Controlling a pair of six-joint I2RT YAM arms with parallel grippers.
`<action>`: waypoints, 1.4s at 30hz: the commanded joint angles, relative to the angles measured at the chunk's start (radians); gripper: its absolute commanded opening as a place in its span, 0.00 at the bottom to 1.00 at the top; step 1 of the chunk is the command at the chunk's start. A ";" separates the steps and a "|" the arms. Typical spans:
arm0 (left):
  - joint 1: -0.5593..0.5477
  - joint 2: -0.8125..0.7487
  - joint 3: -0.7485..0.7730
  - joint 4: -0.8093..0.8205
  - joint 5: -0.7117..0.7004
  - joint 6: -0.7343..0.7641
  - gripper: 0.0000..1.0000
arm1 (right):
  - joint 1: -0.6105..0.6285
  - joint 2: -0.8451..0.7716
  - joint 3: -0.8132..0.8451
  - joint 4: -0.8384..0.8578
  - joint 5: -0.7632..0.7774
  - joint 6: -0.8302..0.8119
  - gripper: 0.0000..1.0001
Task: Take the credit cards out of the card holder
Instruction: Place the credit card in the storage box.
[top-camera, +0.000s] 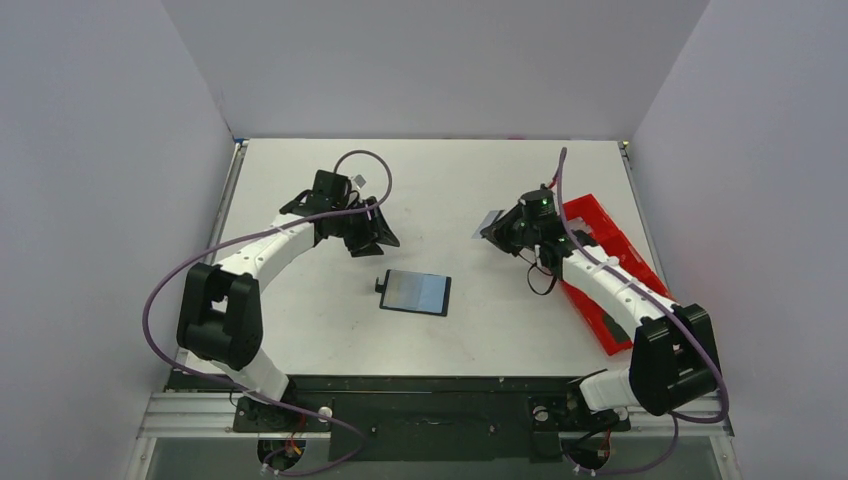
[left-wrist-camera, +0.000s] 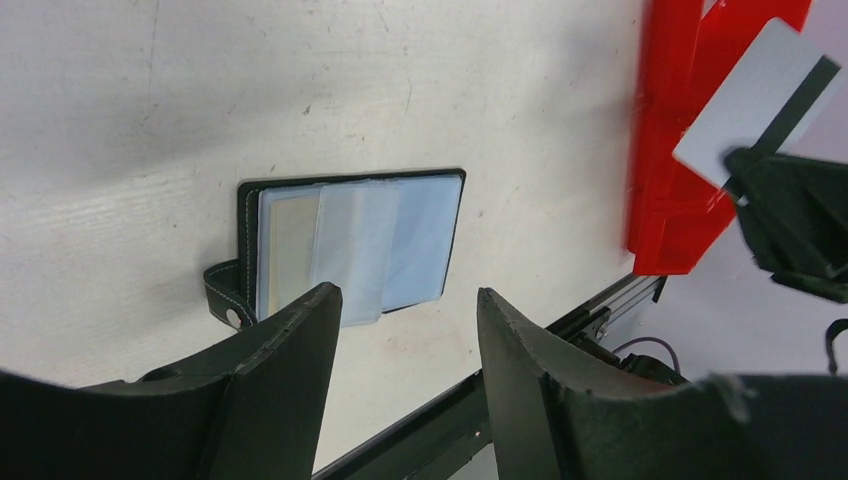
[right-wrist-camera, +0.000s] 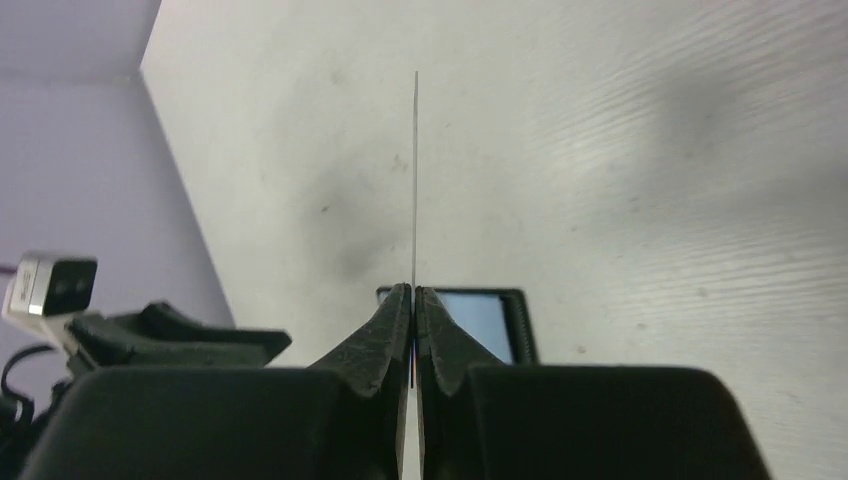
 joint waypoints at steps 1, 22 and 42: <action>0.006 -0.044 -0.032 0.001 0.009 0.034 0.50 | -0.050 -0.039 0.106 -0.252 0.260 -0.046 0.00; 0.004 -0.022 -0.045 0.007 0.054 0.032 0.50 | -0.302 0.173 0.339 -0.549 0.560 -0.180 0.00; 0.004 -0.015 -0.039 -0.005 0.051 0.038 0.50 | -0.349 0.394 0.436 -0.541 0.608 -0.188 0.00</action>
